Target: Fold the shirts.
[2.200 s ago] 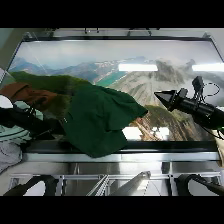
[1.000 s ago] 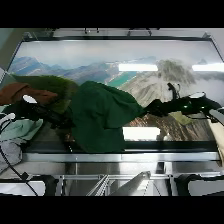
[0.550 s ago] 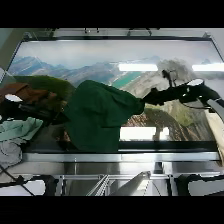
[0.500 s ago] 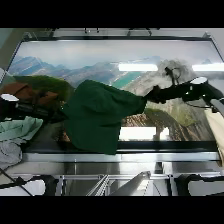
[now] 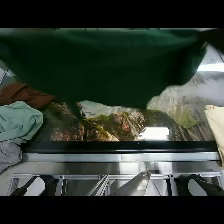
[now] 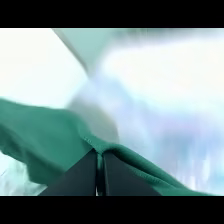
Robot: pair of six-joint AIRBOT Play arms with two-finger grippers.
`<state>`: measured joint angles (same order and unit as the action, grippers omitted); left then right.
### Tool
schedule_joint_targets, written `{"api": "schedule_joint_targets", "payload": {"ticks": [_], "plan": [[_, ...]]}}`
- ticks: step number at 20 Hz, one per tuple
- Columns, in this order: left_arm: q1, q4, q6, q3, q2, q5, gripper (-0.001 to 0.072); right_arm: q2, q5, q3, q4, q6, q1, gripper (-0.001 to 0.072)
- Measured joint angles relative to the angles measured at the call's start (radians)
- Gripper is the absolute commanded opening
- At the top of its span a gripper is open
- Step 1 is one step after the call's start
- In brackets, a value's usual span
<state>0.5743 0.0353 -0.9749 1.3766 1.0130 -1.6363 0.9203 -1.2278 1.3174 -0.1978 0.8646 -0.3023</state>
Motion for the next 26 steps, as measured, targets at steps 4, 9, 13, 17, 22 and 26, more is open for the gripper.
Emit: {"api": "schedule_joint_targets", "payload": {"ticks": [4, 9, 13, 17, 22, 26], "plan": [[0.066, 0.114, -0.005, 0.207, -0.095, 0.0, 0.002, -0.235, 0.17, 0.059, -0.055, -0.081, -0.01, 0.0024], [0.099, 0.138, -0.039, 0.272, -0.087, -0.007, 0.002, -0.231, 0.274, 0.077, -0.135, -0.163, -0.001, 0.0024], [-0.015, -0.011, -0.057, 0.143, 0.024, 0.014, 0.002, -0.014, 0.309, 0.079, -0.163, -0.217, 0.077, 0.0024], [-0.191, -0.224, -0.024, -0.014, 0.251, 0.124, 0.0404, 0.294, 0.373, 0.08, -0.199, -0.24, 0.17, 0.0047], [-0.261, -0.336, 0.002, 0.058, 0.65, 0.187, 0.0712, 0.594, 0.477, 0.089, -0.21, -0.187, 0.181, 0.0504], [-0.198, -0.392, -0.096, 0.23, 0.85, 0.056, 0.0626, 0.62, 0.336, 0.093, -0.244, -0.072, 0.077, 0.0388]]}}
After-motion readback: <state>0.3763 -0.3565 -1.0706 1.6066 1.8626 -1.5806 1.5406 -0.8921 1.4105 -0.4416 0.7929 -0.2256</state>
